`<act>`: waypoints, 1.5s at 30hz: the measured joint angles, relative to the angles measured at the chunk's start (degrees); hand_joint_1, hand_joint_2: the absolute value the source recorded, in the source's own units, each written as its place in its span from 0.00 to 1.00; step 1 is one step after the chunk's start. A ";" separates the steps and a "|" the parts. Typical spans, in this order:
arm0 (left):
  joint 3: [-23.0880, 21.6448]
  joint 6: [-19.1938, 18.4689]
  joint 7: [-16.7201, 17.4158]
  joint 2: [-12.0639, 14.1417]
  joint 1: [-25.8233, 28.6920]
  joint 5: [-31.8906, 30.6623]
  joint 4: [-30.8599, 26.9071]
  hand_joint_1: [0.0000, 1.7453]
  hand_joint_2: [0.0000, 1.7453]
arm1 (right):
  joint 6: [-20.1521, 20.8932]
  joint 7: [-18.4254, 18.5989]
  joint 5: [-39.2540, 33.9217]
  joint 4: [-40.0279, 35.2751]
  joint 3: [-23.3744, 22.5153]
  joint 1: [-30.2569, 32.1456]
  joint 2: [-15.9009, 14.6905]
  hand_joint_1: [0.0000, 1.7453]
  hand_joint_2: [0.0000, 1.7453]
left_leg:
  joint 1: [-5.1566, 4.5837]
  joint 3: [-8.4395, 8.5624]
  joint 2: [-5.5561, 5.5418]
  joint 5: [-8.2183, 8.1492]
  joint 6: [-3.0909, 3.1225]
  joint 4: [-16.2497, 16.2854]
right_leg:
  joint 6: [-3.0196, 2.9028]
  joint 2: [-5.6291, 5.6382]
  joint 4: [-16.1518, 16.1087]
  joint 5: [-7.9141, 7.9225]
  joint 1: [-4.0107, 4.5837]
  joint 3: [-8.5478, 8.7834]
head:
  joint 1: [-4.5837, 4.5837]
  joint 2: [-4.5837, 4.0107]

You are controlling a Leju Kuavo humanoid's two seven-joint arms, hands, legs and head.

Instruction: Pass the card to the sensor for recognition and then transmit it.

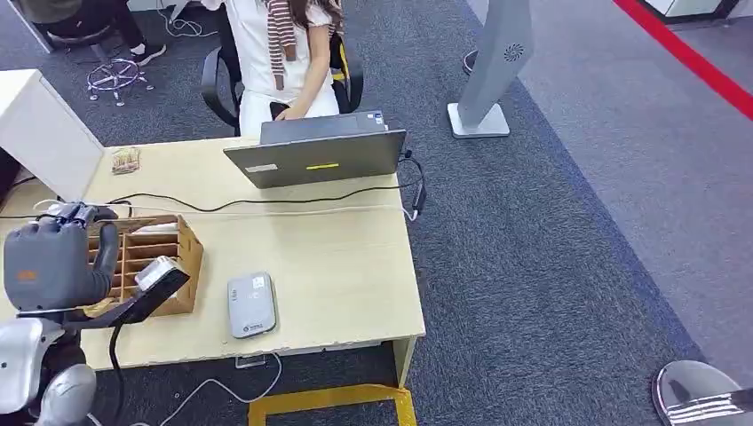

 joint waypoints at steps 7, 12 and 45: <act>-0.79 5.27 3.04 -0.04 -12.50 -7.68 7.77 1.00 1.00 | 0.94 -0.37 4.29 0.02 0.46 -0.58 0.00 0.00 1.00 | 0.00 -0.01 -0.07 0.15 -0.03 0.02 | -0.05 -0.08 0.00 0.10 0.00 -0.01 | 0.09 0.00; -0.79 9.16 4.13 -0.55 -23.95 -12.68 23.77 1.00 1.00 | 1.11 0.35 5.71 0.00 1.01 -1.60 0.37 0.00 1.00 | 0.01 0.01 -0.01 0.25 -0.12 0.02 | -0.11 0.00 0.03 0.25 0.01 -0.05 | 0.02 0.00; -5.60 6.34 9.31 -7.06 -41.21 -15.76 53.92 0.00 1.00 | 0.87 2.32 7.76 0.00 2.34 -2.93 1.88 0.00 1.00 | 0.00 -0.11 0.02 0.24 -0.12 0.02 | -0.08 0.05 0.03 0.28 0.00 -0.16 | 0.00 0.00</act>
